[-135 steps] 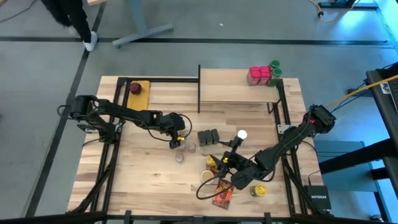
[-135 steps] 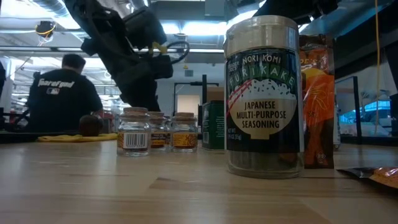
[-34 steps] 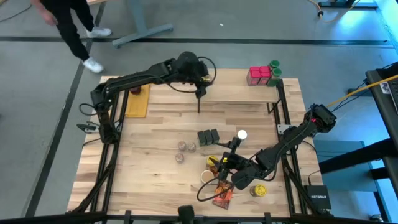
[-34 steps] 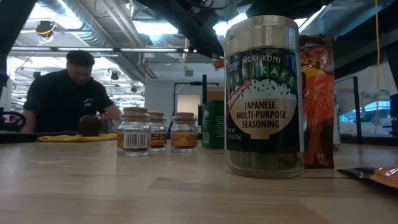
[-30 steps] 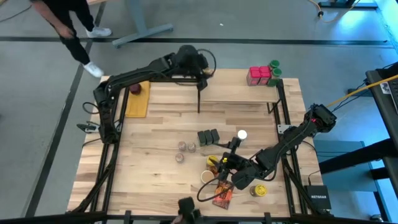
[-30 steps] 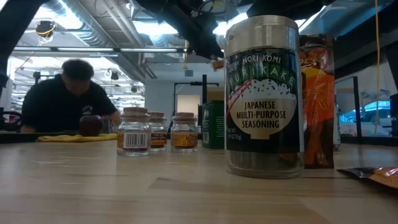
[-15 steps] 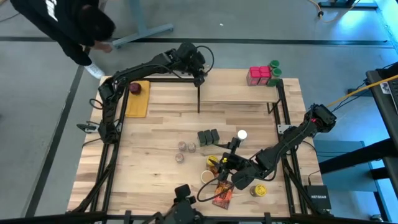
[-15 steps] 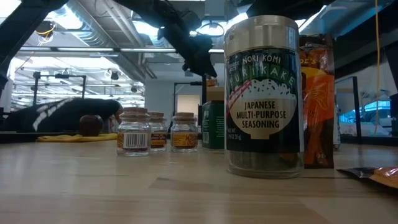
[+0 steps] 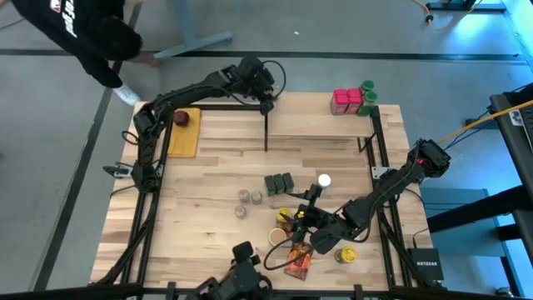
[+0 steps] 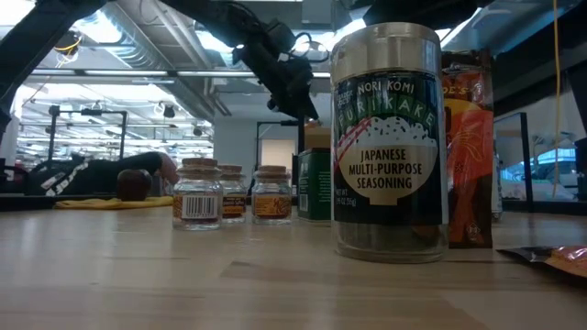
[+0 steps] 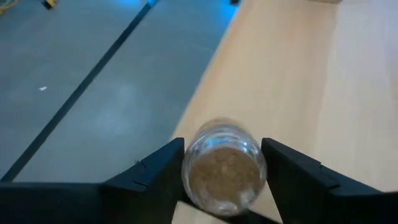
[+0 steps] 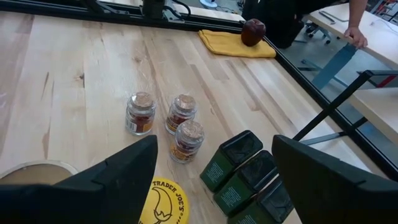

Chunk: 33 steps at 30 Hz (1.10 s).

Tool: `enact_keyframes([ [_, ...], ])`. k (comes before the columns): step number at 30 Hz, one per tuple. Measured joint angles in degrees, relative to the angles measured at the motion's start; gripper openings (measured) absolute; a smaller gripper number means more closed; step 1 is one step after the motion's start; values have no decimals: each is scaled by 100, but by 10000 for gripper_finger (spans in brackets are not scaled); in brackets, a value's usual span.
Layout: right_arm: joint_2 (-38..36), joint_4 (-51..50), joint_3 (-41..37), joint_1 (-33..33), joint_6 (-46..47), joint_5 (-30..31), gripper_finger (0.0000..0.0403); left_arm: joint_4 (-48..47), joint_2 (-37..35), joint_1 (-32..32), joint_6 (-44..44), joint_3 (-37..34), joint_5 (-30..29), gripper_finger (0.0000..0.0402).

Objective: Shelf spices
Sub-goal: Put the top brown seasoning bottle on the shelf

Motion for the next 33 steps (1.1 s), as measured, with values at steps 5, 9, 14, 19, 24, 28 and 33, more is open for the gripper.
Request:
enact_keyframes([
  [5,0,0,0,0,2,-1,324,-18,0,90,-21,0,-11,217],
  [9,0,0,0,0,2,-3,324,-31,0,98,-36,0,-7,217],
  [14,0,0,0,0,2,-3,324,-29,0,81,-16,0,45,216],
  [19,0,0,0,0,2,-3,324,-67,-3,74,-10,0,72,218],
  [24,0,-4,0,0,0,-4,324,-237,-188,43,62,-2,67,219],
  [28,0,-7,0,0,0,-7,324,-362,-602,-92,135,-2,64,219],
  [33,0,-7,-2,0,0,-169,324,-889,-1400,-269,187,-2,-69,219],
])
